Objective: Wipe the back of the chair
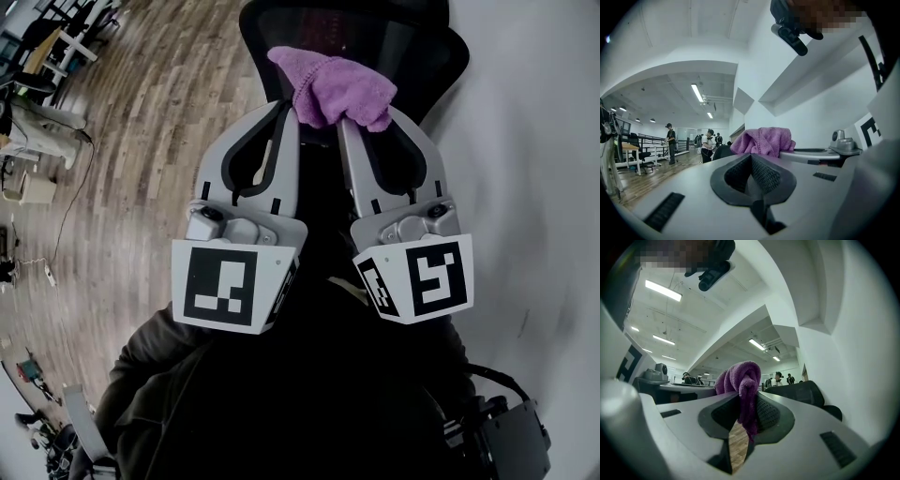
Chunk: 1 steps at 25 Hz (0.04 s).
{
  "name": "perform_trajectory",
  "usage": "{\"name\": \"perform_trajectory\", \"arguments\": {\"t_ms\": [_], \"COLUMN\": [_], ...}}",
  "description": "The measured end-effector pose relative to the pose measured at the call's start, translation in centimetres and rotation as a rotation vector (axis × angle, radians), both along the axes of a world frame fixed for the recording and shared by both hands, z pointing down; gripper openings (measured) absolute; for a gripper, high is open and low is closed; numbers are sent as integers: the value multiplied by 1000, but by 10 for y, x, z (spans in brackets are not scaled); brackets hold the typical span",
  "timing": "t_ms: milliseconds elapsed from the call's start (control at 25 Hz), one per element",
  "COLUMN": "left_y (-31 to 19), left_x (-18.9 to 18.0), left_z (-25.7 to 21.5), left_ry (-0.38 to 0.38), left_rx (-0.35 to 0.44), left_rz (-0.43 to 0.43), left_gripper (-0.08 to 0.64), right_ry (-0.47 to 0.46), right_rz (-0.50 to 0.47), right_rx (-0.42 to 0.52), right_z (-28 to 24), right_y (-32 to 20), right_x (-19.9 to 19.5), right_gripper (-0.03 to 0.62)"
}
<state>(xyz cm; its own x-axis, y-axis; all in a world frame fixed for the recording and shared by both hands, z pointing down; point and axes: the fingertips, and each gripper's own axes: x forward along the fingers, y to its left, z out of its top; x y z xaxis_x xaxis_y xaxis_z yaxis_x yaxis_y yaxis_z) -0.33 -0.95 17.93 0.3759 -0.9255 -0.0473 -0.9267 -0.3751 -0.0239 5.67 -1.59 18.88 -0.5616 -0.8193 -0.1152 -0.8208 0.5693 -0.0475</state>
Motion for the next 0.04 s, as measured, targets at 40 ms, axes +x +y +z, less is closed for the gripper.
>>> {"name": "perform_trajectory", "arguments": {"t_ms": [40], "left_y": [-1], "left_x": [2], "left_z": [-1], "left_ry": [-1], "left_rx": [7], "left_rz": [6], "left_gripper": [3], "right_ry": [0], "right_rz": [1], "right_rx": [2], "right_z": [-1], "right_y": [-1], "right_x": [2], "right_gripper": [78]}}
